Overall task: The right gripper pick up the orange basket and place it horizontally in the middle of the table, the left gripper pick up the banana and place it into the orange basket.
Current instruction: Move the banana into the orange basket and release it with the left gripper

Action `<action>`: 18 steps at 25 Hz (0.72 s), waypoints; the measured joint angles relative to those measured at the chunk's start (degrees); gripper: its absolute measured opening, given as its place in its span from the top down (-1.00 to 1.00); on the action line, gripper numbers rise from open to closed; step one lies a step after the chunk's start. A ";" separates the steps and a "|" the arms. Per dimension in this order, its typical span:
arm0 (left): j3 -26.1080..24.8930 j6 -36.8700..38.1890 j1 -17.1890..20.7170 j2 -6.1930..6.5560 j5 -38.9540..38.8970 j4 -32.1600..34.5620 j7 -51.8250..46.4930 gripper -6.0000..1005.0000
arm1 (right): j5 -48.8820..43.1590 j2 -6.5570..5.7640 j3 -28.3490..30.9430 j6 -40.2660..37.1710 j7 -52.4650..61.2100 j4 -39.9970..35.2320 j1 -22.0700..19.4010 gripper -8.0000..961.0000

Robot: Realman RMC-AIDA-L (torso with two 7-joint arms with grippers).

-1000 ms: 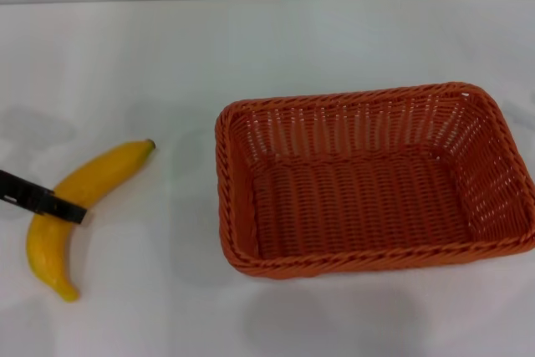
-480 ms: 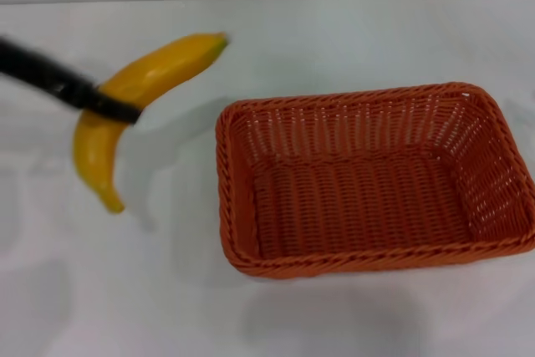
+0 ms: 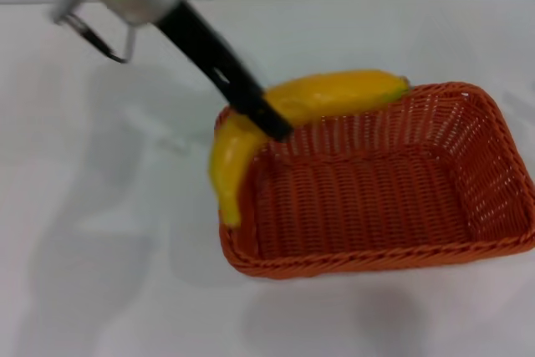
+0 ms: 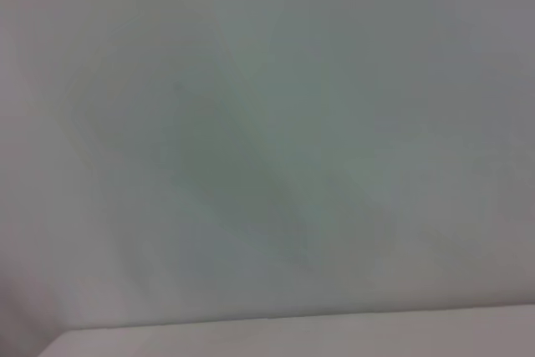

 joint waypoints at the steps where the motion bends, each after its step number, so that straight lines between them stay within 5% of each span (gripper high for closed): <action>1: 2.11 1.48 -0.30 -0.87 0.08 0.12 -0.35 -0.06 | 0.13 0.02 0.00 0.02 -0.18 0.00 -0.01 -0.49; 7: 16.89 10.87 -0.39 -1.61 -5.05 0.55 -4.73 -0.10 | 0.46 0.04 0.02 0.50 -0.74 0.00 -0.59 -0.49; 14: 17.04 13.87 0.33 -1.63 -7.67 -0.01 -5.24 -0.21 | 0.49 -0.03 0.02 0.89 -1.60 0.48 -1.45 -0.49; 18: 16.24 14.63 4.07 -1.46 -9.13 -4.10 -4.14 -0.50 | 0.65 -0.44 0.02 0.80 -2.87 1.62 -2.04 -0.49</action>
